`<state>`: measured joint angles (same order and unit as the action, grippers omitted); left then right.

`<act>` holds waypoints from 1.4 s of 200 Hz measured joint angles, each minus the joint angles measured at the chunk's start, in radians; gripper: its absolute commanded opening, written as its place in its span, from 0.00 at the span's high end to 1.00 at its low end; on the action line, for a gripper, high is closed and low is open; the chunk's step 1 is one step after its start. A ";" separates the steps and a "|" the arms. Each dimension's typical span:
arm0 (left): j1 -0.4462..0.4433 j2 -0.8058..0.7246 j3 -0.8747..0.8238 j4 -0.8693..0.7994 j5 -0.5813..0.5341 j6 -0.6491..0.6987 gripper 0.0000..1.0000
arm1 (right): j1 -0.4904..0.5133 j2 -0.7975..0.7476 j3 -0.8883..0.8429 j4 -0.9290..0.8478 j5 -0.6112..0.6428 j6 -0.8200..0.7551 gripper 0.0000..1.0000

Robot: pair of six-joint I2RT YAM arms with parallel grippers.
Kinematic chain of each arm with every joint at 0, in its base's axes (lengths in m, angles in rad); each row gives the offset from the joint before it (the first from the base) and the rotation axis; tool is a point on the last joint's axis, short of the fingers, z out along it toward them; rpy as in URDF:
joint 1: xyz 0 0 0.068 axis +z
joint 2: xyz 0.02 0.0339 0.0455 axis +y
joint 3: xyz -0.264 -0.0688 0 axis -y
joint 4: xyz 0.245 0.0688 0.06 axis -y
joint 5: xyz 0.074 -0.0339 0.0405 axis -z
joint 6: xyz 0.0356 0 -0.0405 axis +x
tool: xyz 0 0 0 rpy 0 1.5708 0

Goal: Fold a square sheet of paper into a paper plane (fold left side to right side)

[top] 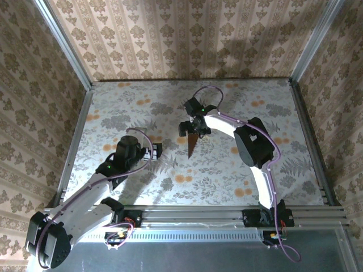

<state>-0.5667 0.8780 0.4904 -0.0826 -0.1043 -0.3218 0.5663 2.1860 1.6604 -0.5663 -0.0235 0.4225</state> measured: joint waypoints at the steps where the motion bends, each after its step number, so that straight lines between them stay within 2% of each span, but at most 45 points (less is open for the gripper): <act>1: 0.000 0.000 0.000 0.000 0.000 0.000 0.00 | 0.000 0.000 0.001 0.000 -0.001 -0.002 0.06; 36: 0.000 0.016 0.000 0.000 0.005 0.000 0.00 | 0.026 0.009 0.032 0.004 -0.030 -0.047 0.08; 169: 0.006 0.057 0.000 0.002 0.030 -0.014 0.00 | 0.040 0.009 0.062 -0.094 0.024 -0.074 0.32; 210: 0.010 0.058 0.000 0.003 0.031 -0.014 0.00 | 0.040 0.009 0.066 -0.097 0.032 -0.078 0.55; 252: 0.012 0.058 0.001 0.003 0.034 -0.015 0.00 | 0.040 0.008 0.066 -0.097 0.040 -0.072 0.92; 265: 0.012 0.058 0.001 0.003 0.034 -0.014 0.00 | 0.040 0.002 0.057 -0.093 0.044 -0.072 0.98; 280: 0.013 0.058 0.001 0.003 0.034 -0.014 0.00 | 0.039 -0.028 0.019 -0.088 0.046 -0.067 1.00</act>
<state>-0.5537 0.9360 0.4911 -0.0799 -0.0708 -0.3363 0.6048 2.1578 1.6798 -0.6544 0.0227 0.3553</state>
